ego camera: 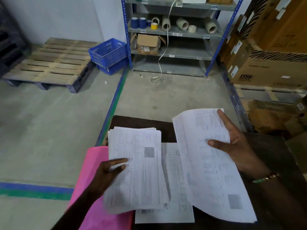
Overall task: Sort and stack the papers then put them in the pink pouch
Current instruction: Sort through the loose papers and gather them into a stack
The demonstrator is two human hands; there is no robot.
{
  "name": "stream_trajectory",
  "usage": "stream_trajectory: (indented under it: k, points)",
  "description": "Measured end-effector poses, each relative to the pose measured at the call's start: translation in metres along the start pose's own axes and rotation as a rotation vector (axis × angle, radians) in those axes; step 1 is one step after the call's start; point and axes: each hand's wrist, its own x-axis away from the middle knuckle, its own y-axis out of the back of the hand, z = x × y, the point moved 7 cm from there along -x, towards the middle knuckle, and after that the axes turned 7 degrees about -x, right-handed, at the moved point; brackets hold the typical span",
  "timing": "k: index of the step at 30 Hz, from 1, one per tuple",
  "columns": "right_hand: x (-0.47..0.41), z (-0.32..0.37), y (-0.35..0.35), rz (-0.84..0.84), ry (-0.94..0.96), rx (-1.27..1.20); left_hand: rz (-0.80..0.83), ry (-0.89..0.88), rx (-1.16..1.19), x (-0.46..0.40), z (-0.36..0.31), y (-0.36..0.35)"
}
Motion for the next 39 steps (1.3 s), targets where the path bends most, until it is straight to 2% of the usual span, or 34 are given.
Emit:
stream_trajectory:
  k: [3, 6, 10, 15, 20, 27, 33, 36, 39]
  points:
    - [-0.008, -0.033, -0.025, -0.099, 0.036, 0.043, 0.044, 0.017, -0.012, 0.005, 0.005, -0.034]
    - [-0.011, -0.108, -0.054, -0.083, -0.066, 0.079, 0.064, 0.024, -0.024, 0.008, 0.007, -0.058]
    - [0.0, -0.169, -0.066, -0.103, -0.101, 0.341, 0.074, 0.04, 0.008, 0.003, 0.004, -0.066]
    - [0.001, -0.168, -0.082, 0.037, -0.006, 0.395, 0.092, 0.021, -0.057, 0.0, 0.003, -0.064]
    - [0.002, -0.153, -0.099, 0.038, 0.146, 0.607, 0.116, 0.02, -0.09, 0.0, 0.006, -0.072]
    - [0.005, -0.161, -0.113, 0.042, 0.114, 0.472, 0.138, -0.042, -0.099, 0.0, -0.004, -0.086]
    - [0.006, -0.149, -0.062, -0.041, 0.045, 0.661, 0.139, -0.108, -0.203, 0.008, -0.01, -0.047]
    - [0.002, -0.146, -0.042, 0.049, -0.041, 0.694, 0.107, -0.082, -0.244, 0.017, -0.004, -0.012]
    - [-0.004, -0.146, -0.045, 0.225, -0.059, 0.741, 0.068, -0.036, -0.22, 0.029, 0.004, 0.016]
